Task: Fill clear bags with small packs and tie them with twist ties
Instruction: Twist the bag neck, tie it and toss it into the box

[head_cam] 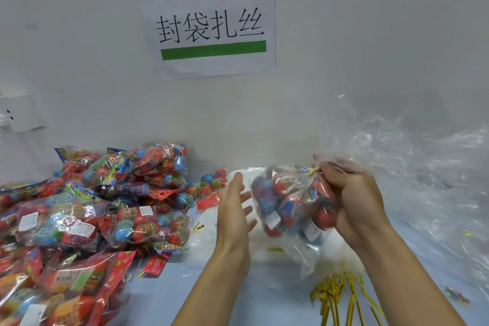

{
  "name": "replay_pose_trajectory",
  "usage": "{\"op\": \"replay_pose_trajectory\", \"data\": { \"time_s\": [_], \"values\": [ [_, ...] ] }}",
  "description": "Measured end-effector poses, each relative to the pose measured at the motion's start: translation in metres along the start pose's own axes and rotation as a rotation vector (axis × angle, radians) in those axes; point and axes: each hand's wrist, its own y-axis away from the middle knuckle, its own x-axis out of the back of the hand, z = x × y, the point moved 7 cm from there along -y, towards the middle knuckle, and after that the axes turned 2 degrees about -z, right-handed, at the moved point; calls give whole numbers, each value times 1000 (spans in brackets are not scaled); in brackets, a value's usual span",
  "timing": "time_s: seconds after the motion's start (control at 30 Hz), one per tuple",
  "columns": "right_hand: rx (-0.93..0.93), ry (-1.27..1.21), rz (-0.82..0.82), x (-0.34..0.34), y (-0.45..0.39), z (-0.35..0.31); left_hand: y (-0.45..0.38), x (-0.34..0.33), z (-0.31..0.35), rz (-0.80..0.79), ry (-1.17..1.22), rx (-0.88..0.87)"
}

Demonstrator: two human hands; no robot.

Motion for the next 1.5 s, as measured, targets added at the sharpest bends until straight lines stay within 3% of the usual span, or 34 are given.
{"op": "replay_pose_trajectory", "data": {
  "time_s": [0.17, 0.3, 0.47, 0.63, 0.93, 1.1, 1.27, 1.4, 1.5],
  "values": [
    [-6, -160, -39, -9, 2, 6, 15, -30, -7, -309, 254, 152],
    [-13, -31, -146, -16, 4, 8, 12, -28, -2, -281, 368, 121],
    [-152, 364, -334, -16, 7, 22, 3, -16, 4, -215, 326, -1],
    [-187, 412, -420, -14, 10, 20, 6, -16, 11, -241, 173, -114],
    [-299, 423, -661, 3, 21, 10, 15, -32, 17, -490, -48, -191],
    [-229, 545, -513, 8, 22, -5, 12, -33, 9, -487, 4, -123],
    [-137, 518, -307, 13, 19, -29, -3, -11, -4, -220, -166, -11],
    [-14, 238, 66, 25, -8, -97, 1, -1, -9, -254, -274, 17],
    [281, -111, 283, 37, -22, -179, -7, -1, -4, -188, -321, 66]
  ]
}}
